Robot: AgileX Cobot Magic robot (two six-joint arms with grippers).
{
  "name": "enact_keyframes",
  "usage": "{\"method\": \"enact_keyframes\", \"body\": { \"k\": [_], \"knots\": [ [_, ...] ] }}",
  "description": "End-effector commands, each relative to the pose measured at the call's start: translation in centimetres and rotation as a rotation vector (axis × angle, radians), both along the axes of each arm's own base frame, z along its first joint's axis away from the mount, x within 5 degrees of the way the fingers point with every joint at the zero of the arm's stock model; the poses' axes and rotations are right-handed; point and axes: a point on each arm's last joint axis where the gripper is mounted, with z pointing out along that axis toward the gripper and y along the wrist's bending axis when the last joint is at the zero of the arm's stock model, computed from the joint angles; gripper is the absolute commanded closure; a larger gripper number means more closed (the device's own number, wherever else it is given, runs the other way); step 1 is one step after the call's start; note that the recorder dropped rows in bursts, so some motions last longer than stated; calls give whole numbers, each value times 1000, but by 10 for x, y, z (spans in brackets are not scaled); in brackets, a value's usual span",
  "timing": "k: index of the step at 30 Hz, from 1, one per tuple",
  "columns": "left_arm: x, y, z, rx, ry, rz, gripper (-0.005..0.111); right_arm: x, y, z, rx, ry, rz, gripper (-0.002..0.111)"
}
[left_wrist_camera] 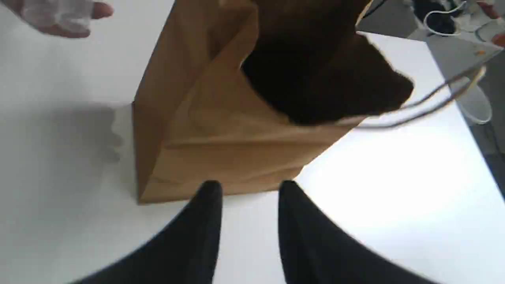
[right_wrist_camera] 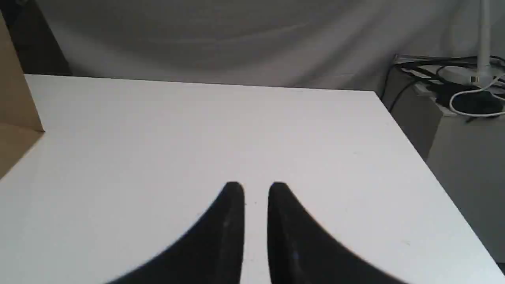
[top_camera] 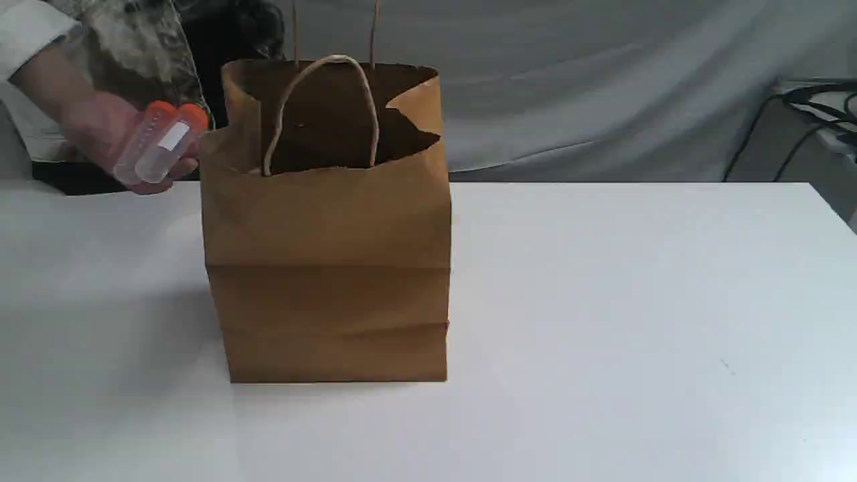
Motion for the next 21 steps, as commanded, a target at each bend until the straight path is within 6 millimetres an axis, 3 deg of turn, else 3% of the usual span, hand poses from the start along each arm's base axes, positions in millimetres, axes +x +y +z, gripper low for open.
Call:
{"method": "enact_keyframes", "body": {
  "k": [1, 6, 10, 16, 21],
  "knots": [
    [42, -2, 18, -64, 3, -35, 65, 0, 0, 1, -17, -18, 5, 97],
    [90, -1, 18, -126, 100, -63, 45, 0, 0, 1, -17, -18, 5, 97],
    [126, -1, 12, -126, 120, -105, 43, 0, 0, 1, -17, -18, 5, 97],
    [168, -19, 12, 142, -43, -443, 42, 0, 0, 1, -17, -18, 5, 97],
    [205, -33, 9, 412, -195, -606, 42, 0, 0, 1, -19, -18, 6, 97]
  ]
}}
